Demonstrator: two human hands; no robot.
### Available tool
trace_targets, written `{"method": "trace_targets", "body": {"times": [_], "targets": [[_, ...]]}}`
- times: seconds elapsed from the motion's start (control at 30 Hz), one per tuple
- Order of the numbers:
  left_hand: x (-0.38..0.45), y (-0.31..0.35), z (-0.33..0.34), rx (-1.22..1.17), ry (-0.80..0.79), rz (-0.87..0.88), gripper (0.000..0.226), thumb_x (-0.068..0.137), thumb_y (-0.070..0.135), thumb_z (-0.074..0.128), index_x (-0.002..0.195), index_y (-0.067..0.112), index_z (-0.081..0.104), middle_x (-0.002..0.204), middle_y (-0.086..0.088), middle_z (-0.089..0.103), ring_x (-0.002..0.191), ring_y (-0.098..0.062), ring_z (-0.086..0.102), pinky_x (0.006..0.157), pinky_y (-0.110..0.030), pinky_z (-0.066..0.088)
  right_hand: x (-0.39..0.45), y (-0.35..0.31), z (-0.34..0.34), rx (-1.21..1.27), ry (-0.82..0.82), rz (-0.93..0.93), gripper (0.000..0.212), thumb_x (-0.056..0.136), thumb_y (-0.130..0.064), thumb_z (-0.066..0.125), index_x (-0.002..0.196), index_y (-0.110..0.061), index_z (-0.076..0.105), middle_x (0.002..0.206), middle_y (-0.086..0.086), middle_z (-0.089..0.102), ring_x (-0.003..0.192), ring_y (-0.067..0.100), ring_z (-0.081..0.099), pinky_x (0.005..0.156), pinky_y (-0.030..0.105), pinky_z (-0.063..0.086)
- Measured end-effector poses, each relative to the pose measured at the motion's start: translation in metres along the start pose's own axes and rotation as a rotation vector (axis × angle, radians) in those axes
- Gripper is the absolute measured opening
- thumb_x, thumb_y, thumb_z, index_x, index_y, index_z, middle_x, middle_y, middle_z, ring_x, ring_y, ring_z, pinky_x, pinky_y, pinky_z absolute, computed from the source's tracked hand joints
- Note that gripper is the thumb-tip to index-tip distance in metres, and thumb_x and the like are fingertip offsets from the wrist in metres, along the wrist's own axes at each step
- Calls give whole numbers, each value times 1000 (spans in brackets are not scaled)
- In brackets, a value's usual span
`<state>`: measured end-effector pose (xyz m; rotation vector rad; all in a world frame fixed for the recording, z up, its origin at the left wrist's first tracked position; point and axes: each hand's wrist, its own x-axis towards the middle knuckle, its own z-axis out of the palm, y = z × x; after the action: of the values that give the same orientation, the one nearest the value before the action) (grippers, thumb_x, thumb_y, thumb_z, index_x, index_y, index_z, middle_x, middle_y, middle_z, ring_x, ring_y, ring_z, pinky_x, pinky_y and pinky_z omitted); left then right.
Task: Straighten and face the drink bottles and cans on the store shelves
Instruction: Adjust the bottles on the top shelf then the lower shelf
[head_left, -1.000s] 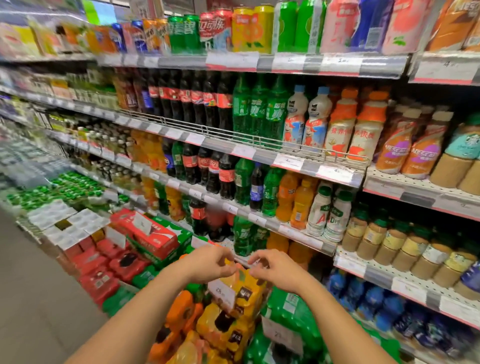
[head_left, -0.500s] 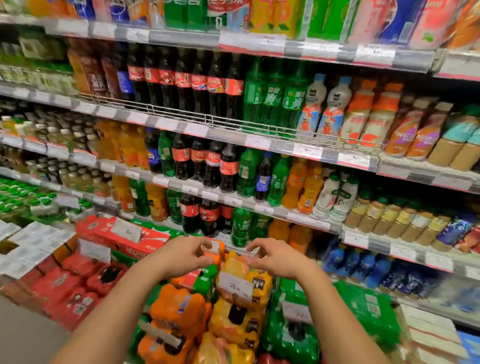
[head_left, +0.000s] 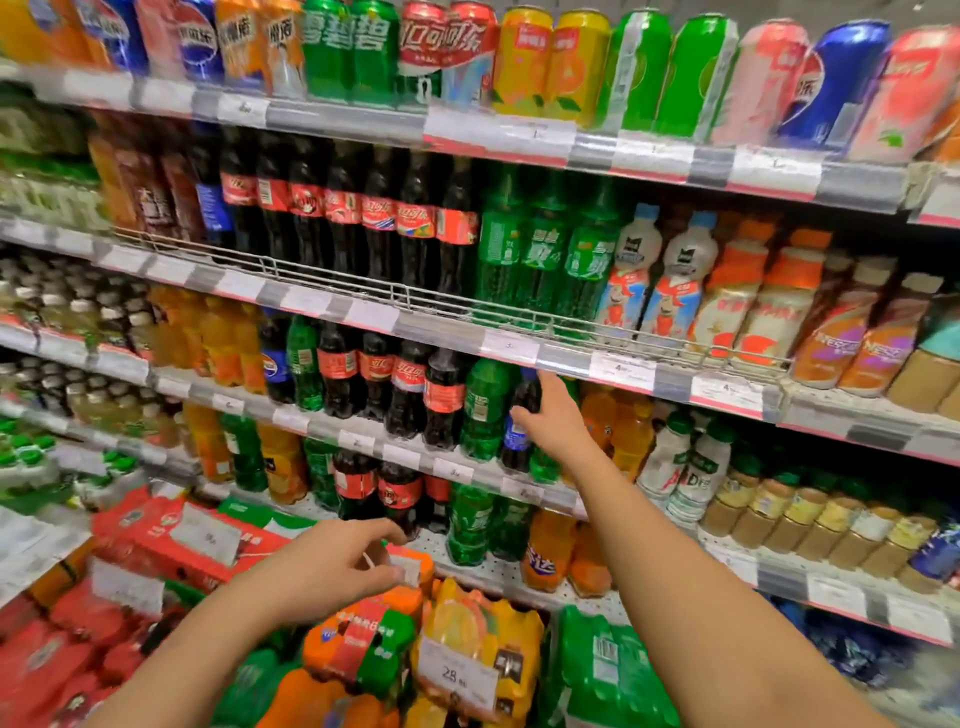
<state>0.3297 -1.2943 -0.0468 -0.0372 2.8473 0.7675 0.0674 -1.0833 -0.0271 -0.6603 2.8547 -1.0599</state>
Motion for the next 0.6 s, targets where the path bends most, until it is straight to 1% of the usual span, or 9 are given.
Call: {"method": "trace_targets", "body": {"times": [0.1, 0.17, 0.2, 0.23, 0.3, 0.33, 0.4, 0.53, 0.6], "targets": [[11, -8, -14, 25, 11, -37, 42, 95, 59, 55, 133, 42, 53, 105, 22, 66, 91, 2, 64, 85, -28, 54, 46, 18, 17, 99, 6, 67, 77, 81, -52, 70, 142, -14, 42, 133, 15, 56, 116, 33, 61, 95, 47, 53], [16, -11, -19, 4, 20, -57, 42, 95, 58, 55, 134, 42, 53, 105, 22, 67, 91, 3, 64, 84, -24, 53, 85, 46, 39, 157, 3, 109, 83, 65, -70, 61, 124, -13, 52, 119, 18, 66, 104, 33, 69, 88, 48, 58], [18, -12, -21, -6, 21, -66, 42, 96, 56, 55, 135, 41, 53, 106, 21, 67, 93, 4, 63, 84, -22, 53, 95, 49, 45, 152, 11, 125, 82, 62, -73, 58, 115, -11, 56, 113, 20, 69, 100, 33, 70, 85, 45, 58], [20, -13, -22, -14, 20, -78, 43, 97, 54, 55, 137, 40, 52, 108, 21, 66, 94, 3, 63, 85, -22, 52, 102, 51, 50, 137, 24, 140, 78, 64, -71, 59, 109, -8, 60, 108, 20, 69, 97, 34, 70, 81, 41, 57], [25, -16, -24, -26, 12, -101, 45, 97, 53, 56, 140, 39, 51, 109, 20, 66, 95, 2, 63, 86, -23, 53, 96, 37, 47, 106, 111, 168, 55, 78, -54, 70, 101, -4, 64, 101, 21, 69, 93, 35, 67, 73, 34, 49], [28, -20, -24, -30, 6, -113, 45, 98, 53, 56, 140, 39, 51, 110, 20, 66, 95, 2, 63, 85, -23, 53, 93, 35, 48, 94, 167, 177, 44, 83, -43, 72, 100, -3, 65, 101, 20, 68, 93, 35, 66, 71, 32, 44], [35, -27, -25, -44, -3, -132, 46, 97, 52, 57, 140, 38, 51, 112, 20, 65, 96, 2, 62, 83, -21, 50, 85, 28, 50, 77, 266, 170, 32, 88, -32, 72, 104, -5, 67, 105, 19, 67, 96, 36, 64, 71, 32, 41], [55, -51, -33, -53, -19, -127, 47, 96, 54, 58, 138, 34, 53, 115, 15, 65, 98, -1, 61, 80, -21, 46, 63, 13, 64, 65, 310, 60, 40, 91, -29, 74, 126, -13, 65, 116, 11, 69, 106, 34, 65, 84, 39, 50], [66, -63, -41, -57, -9, -110, 47, 96, 54, 57, 138, 33, 54, 115, 14, 66, 98, -2, 61, 79, -21, 46, 55, 7, 73, 37, 287, 30, 40, 93, -31, 72, 128, -17, 61, 109, 5, 70, 98, 31, 65, 77, 36, 49]]}}
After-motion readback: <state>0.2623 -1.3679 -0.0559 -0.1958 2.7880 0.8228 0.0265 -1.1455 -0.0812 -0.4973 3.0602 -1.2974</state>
